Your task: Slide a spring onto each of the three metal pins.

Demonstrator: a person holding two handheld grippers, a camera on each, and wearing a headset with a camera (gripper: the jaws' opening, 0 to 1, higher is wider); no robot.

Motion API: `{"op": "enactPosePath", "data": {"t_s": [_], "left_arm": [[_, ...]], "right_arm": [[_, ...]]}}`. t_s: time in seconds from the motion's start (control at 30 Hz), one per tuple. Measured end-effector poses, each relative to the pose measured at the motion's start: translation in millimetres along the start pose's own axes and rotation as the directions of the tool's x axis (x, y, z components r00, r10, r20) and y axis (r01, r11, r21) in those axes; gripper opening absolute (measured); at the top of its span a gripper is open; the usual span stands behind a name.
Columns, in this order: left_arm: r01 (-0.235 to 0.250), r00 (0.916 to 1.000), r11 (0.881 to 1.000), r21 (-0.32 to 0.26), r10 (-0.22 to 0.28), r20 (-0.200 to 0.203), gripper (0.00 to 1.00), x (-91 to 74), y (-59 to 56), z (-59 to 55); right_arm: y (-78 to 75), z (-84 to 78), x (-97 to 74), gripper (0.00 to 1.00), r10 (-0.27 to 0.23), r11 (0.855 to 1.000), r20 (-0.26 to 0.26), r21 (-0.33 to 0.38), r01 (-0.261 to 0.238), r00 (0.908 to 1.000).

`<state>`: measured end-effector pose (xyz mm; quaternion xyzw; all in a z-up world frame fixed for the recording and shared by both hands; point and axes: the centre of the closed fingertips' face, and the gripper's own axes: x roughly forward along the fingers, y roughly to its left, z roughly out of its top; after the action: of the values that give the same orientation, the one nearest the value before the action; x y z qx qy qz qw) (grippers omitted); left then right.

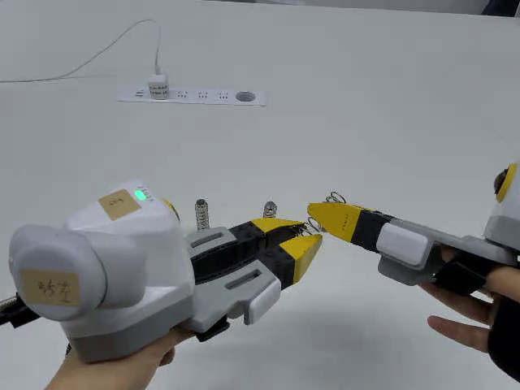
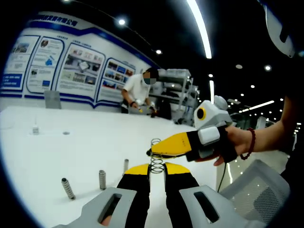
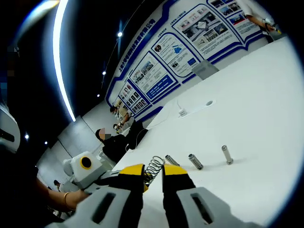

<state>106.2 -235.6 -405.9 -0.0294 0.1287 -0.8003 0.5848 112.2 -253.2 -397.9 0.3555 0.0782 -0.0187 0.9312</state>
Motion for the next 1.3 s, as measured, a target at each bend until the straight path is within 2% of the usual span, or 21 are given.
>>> {"op": "enactPosePath", "data": {"t_s": [0.3,0.43,0.53,0.7,0.83,1.03,1.13,1.3], "left_arm": [[0.0,1.0,1.0,0.016,0.0,0.004,0.11,-3.4,0.2,4.2],[-0.017,0.9998,0.999,0.046,0.018,-0.011,0.12,-3.6,2.3,3.2],[-0.029,0.9994,0.998,0.049,0.03,-0.016,0.12,-4.1,4.8,2.8],[-0.057,0.998,0.996,0.07,0.059,-0.023,0.19,-6.6,12.0,3.2],[-0.104,0.9926,0.989,0.108,0.11,-0.052,0.29,-11.5,21.8,0.0],[-0.148,0.9835,0.977,0.154,0.162,-0.081,0.33,-19.8,32.3,-5.9],[-0.178,0.9751,0.967,0.18,0.198,-0.099,0.37,-24.2,39.3,-9.8],[-0.214,0.9614,0.954,0.211,0.244,-0.127,0.42,-29.4,48.4,-16.9]], "right_arm": [[7.2,1.5,0.8,0.14,0.048,0.999,0.021,0.021,-0.048,0.9987],[8.7,0.4,1.7,0.13,0.05,0.999,0.018,-0.016,-0.05,0.9986],[5.8,1.1,2.0,0.11,0.027,0.997,0.015,-0.073,-0.026,0.9995],[4.1,4.7,2.2,0.11,0.013,0.991,0.018,-0.132,-0.011,0.9998],[0.7,9.8,2.8,0.11,-0.012,0.976,0.014,-0.219,0.015,0.9998],[-6.7,19.1,5.1,0.11,-0.05,0.945,0.011,-0.323,0.051,0.9987],[-13.5,24.4,6.3,0.11,-0.082,0.92,0.011,-0.384,0.08,0.9965],[-23.1,31.6,8.7,0.11,-0.11,0.897,0.015,-0.429,0.106,0.9938]]}}
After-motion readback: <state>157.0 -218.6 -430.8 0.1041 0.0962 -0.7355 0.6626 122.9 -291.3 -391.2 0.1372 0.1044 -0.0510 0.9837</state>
